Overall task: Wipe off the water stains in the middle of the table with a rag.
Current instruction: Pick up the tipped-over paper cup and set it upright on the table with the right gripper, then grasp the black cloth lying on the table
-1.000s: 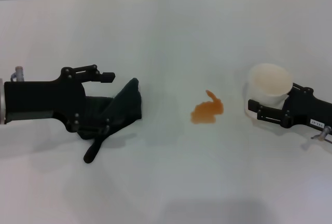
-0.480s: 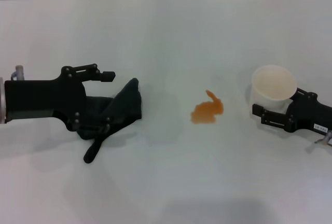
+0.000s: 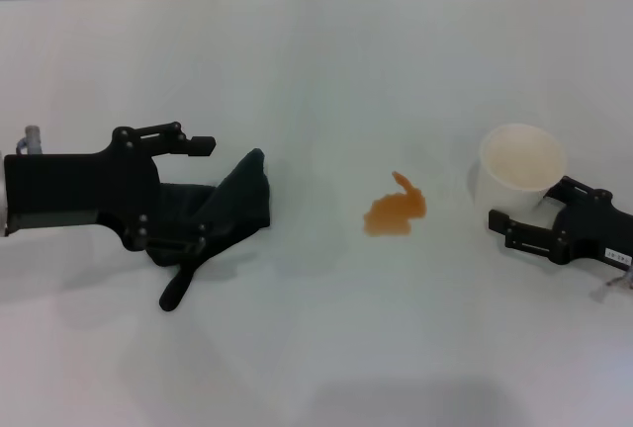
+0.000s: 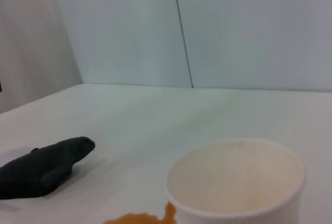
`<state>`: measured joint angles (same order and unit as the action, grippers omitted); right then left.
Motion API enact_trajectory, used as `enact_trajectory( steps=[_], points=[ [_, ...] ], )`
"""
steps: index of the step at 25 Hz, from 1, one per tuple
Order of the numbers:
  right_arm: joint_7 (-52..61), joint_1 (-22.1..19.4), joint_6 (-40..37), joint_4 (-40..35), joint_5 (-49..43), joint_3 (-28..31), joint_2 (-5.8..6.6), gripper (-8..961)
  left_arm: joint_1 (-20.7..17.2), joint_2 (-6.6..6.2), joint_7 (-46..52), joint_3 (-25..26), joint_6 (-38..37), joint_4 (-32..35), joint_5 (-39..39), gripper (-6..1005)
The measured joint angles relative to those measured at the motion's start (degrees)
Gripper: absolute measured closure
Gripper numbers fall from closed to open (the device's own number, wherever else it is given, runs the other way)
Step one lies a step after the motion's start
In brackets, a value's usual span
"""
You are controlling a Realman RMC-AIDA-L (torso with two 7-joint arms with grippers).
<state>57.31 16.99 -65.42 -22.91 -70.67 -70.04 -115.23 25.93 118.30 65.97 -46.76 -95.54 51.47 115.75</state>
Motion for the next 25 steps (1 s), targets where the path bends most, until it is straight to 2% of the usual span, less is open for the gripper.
enact_trajectory(
  steps=[13,18,25],
  points=[
    [-0.22,-4.29,-4.28,-2.04,-0.10,0.07,0.27,88,-0.55,0.00,-0.20,0.00,0.00,0.20,0.00,145],
    [-0.57,-6.97,-9.63,-4.58,-0.20,0.05,0.35,87,-1.52,0.31,-0.17,0.00,0.00,1.78,0.00,145],
    [0.28,-12.07,-17.77,-12.25,-0.02,0.22,0.32,86,-1.89,0.53,-0.01,0.00,-0.03,2.23,0.00,146]
  ],
)
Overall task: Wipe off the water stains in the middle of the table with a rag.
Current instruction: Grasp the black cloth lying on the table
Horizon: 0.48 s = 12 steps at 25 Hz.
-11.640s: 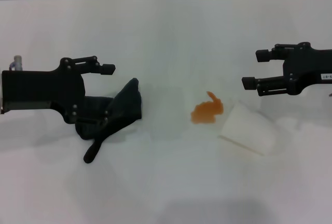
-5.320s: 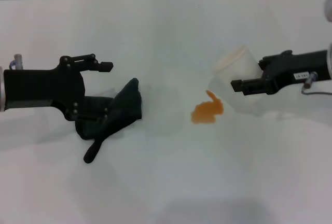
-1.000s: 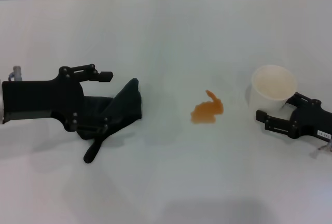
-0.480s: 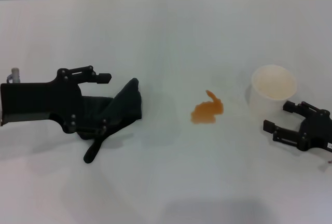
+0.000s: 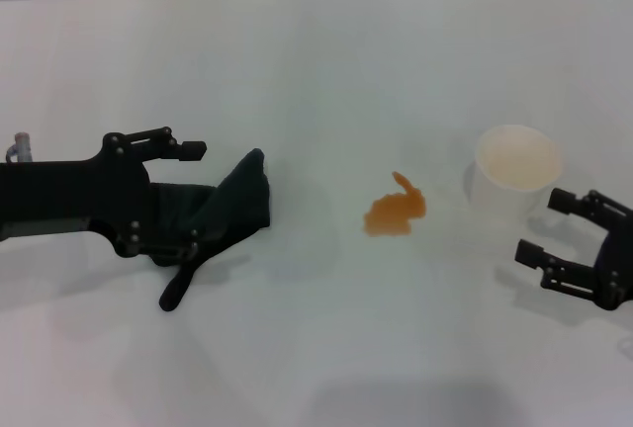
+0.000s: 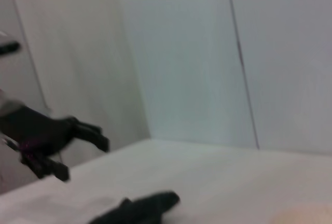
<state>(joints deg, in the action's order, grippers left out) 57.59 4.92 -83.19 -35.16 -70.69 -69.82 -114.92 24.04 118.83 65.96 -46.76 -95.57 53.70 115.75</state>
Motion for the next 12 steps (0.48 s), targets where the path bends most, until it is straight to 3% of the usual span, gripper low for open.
enact_trajectory(
  steps=[5,12],
  points=[
    [1.30,-1.89,-5.44,-4.73,0.34,1.24,-0.18,86,-0.13,0.00,0.04,0.00,-0.11,0.00,0.00,146],
    [8.62,-1.00,-4.70,-14.70,-3.66,0.85,-0.14,94,-0.13,0.00,0.04,0.00,0.08,0.00,0.00,147]
  ],
)
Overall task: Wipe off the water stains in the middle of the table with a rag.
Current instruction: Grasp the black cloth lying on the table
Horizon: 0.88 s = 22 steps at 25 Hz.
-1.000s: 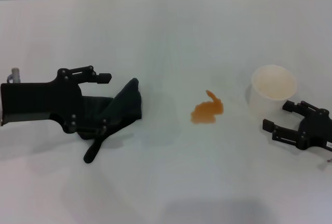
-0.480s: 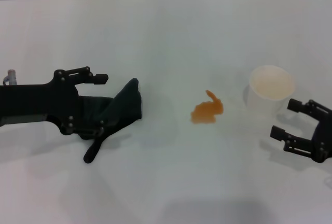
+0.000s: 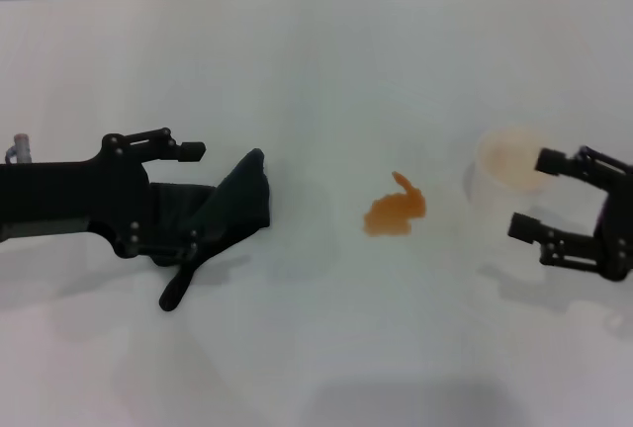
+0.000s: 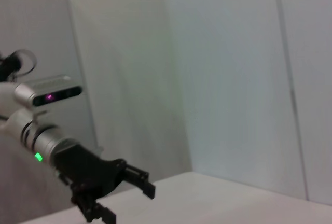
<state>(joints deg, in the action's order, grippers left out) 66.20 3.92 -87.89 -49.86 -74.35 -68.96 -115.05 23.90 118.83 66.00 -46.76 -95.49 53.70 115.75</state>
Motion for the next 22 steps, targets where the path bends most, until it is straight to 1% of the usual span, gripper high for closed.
enact_trajectory(
  steps=[6,9,17,20,22],
  points=[
    [11.80,1.78,3.85,-12.96,-9.93,-0.12,-0.06,95,0.00,0.00,-0.25,0.07,0.56,-0.02,-0.01,147],
    [17.68,3.76,5.93,-18.86,-15.05,-0.13,-0.06,95,0.00,0.00,-0.32,0.08,0.96,-0.17,-0.03,148],
    [29.58,11.49,7.64,-25.91,-28.61,-0.13,0.02,96,0.13,0.00,-0.04,0.09,1.62,-0.47,-0.03,148],
    [33.18,13.69,7.41,-27.69,-32.50,-0.39,-0.07,96,0.16,0.06,0.61,0.09,1.64,-0.52,-0.01,148],
    [34.48,14.41,7.24,-28.86,-33.33,-0.37,-0.06,96,0.25,0.08,1.81,0.09,1.83,-0.53,0.11,149]
  ],
)
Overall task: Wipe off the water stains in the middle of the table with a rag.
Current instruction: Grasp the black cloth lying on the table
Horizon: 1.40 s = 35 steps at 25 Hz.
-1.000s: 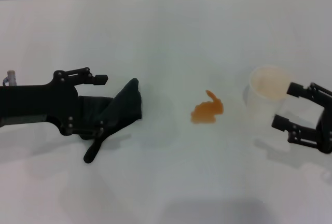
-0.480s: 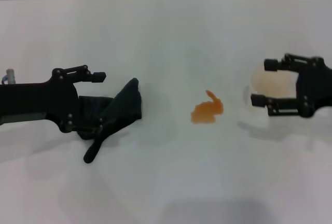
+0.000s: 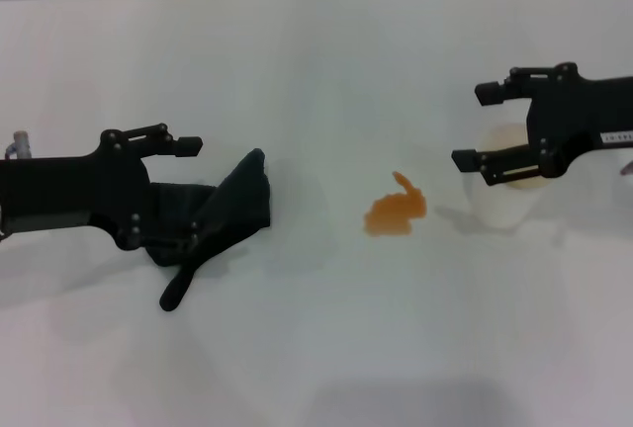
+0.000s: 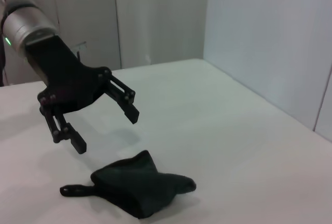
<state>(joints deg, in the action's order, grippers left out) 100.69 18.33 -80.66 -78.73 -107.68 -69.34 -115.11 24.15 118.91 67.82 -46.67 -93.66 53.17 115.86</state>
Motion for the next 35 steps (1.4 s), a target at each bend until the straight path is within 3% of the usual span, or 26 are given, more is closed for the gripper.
enact_trajectory(
  steps=[7,12,17,22,35],
  points=[
    [0.40,-0.08,0.27,-0.87,0.46,0.26,-0.02,97,1.03,-0.58,7.61,-0.02,1.83,0.62,0.33,149],
    [1.71,0.11,0.32,-1.49,0.66,0.29,-0.03,97,3.70,-3.01,15.34,-0.19,1.82,2.08,2.90,150],
    [3.02,0.16,0.23,-2.91,0.76,0.23,-0.03,98,8.61,-5.22,23.38,-0.60,-0.52,2.19,11.50,150],
    [3.32,0.18,0.15,-3.31,1.34,-0.18,-0.06,98,12.08,-4.51,26.93,-0.72,-2.86,2.28,20.58,150],
    [2.44,-0.68,0.08,-2.60,3.43,-1.81,-0.12,98,13.31,-2.05,27.86,-1.32,0.90,1.25,29.21,151]
  ],
)
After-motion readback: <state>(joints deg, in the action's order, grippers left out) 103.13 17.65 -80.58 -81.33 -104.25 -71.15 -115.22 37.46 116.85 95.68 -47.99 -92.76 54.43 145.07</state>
